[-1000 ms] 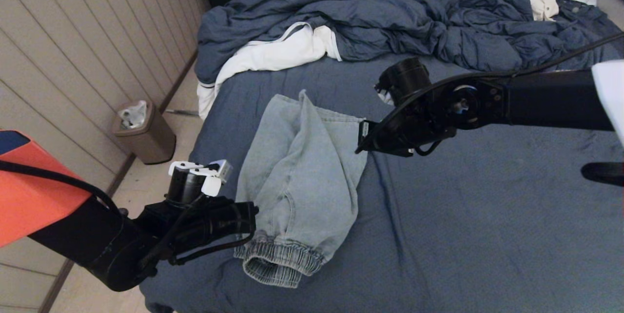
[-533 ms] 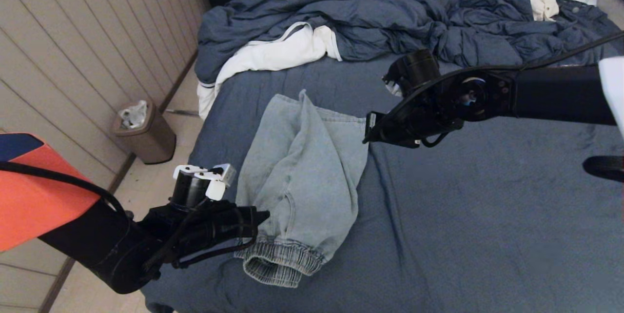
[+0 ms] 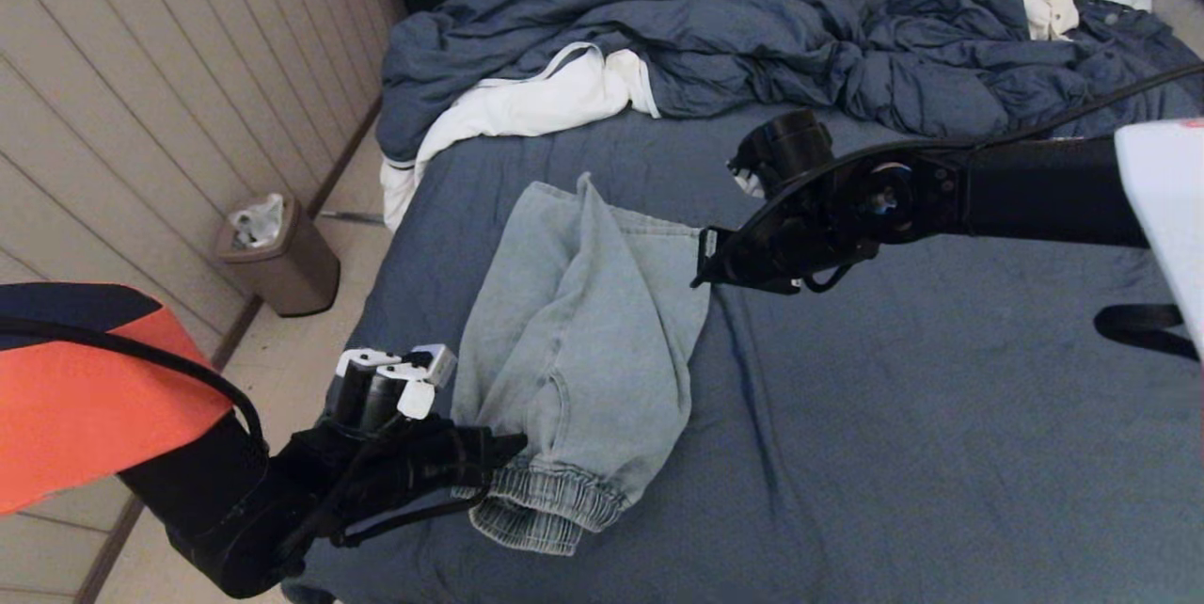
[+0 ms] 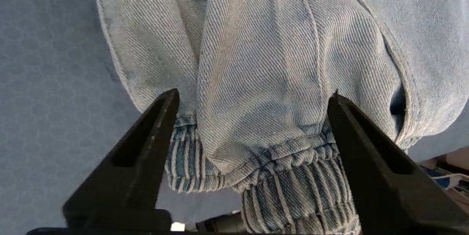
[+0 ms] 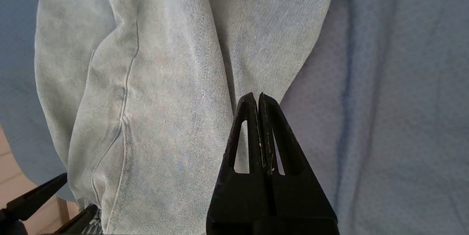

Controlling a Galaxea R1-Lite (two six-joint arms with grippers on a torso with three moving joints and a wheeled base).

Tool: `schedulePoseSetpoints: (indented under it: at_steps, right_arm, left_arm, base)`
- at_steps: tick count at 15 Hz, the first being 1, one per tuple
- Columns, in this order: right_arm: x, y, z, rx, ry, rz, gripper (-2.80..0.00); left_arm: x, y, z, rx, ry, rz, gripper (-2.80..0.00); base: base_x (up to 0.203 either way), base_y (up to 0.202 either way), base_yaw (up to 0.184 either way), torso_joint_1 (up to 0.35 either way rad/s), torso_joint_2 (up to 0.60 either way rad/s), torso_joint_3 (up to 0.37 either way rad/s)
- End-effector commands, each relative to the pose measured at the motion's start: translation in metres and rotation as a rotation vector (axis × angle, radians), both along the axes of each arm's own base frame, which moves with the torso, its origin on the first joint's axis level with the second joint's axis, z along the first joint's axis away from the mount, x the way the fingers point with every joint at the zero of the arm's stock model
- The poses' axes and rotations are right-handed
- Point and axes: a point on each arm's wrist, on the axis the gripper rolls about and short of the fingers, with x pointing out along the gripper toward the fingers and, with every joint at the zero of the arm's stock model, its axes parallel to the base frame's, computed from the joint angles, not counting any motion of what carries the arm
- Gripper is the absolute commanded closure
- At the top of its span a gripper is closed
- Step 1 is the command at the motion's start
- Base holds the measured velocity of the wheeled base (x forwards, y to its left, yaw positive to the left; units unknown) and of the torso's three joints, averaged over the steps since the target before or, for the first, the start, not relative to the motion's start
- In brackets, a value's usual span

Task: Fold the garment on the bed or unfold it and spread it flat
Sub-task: Fold the blue shorts

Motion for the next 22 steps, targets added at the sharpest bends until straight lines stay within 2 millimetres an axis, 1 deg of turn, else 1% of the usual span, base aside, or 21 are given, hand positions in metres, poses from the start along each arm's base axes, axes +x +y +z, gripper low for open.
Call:
schedulePoseSetpoints:
  at_steps: [1, 3, 4, 9, 11, 14, 17, 20, 22]
  right_arm:
    - [0.002, 0.001, -0.004, -0.002, 0.01, -0.002, 0.0]
    - [0.003, 0.001, -0.005, -0.002, 0.011, -0.002, 0.0]
    - [0.003, 0.001, -0.005, -0.002, 0.011, -0.002, 0.0]
    - [0.003, 0.002, -0.005, -0.002, 0.011, -0.002, 0.0]
    - [0.004, 0.002, -0.006, -0.003, 0.013, -0.002, 0.0]
    - [0.003, 0.002, -0.005, -0.003, 0.012, -0.004, 0.0]
    - [0.003, 0.002, -0.006, -0.005, 0.012, -0.003, 0.0]
    - [0.003, 0.002, -0.006, -0.005, 0.012, -0.003, 0.0]
    - [0.004, 0.002, -0.006, -0.005, 0.013, -0.003, 0.0]
  left_arm:
    - [-0.001, -0.001, -0.011, 0.009, 0.021, -0.005, -2.8]
    - [-0.004, -0.005, -0.014, 0.014, 0.03, -0.019, -2.8]
    - [-0.005, -0.005, -0.015, 0.016, 0.033, -0.022, 0.0]
    - [-0.012, -0.011, -0.014, 0.006, 0.02, -0.051, 0.0]
    - [-0.012, -0.011, -0.007, -0.004, 0.002, -0.047, 0.0]
    - [-0.007, -0.001, 0.0, 0.004, -0.032, -0.015, 0.0]
    - [0.0, 0.011, 0.002, 0.018, -0.081, 0.017, 0.0]
    - [0.008, 0.023, -0.001, 0.054, -0.123, 0.049, 0.0]
    - [0.007, 0.026, -0.002, 0.063, -0.129, 0.052, 0.0]
  base:
    - [0.0, 0.0, 0.0, 0.0, 0.0, 0.0]
    - [0.0, 0.0, 0.0, 0.0, 0.0, 0.0]
    - [0.0, 0.0, 0.0, 0.0, 0.0, 0.0]
    - [0.0, 0.0, 0.0, 0.0, 0.0, 0.0]
    - [0.0, 0.0, 0.0, 0.0, 0.0, 0.0]
    - [0.0, 0.0, 0.0, 0.0, 0.0, 0.0]
    - [0.0, 0.0, 0.0, 0.0, 0.0, 0.0]
    - [0.0, 0.0, 0.0, 0.0, 0.0, 0.0]
    - [0.0, 0.0, 0.0, 0.0, 0.0, 0.0]
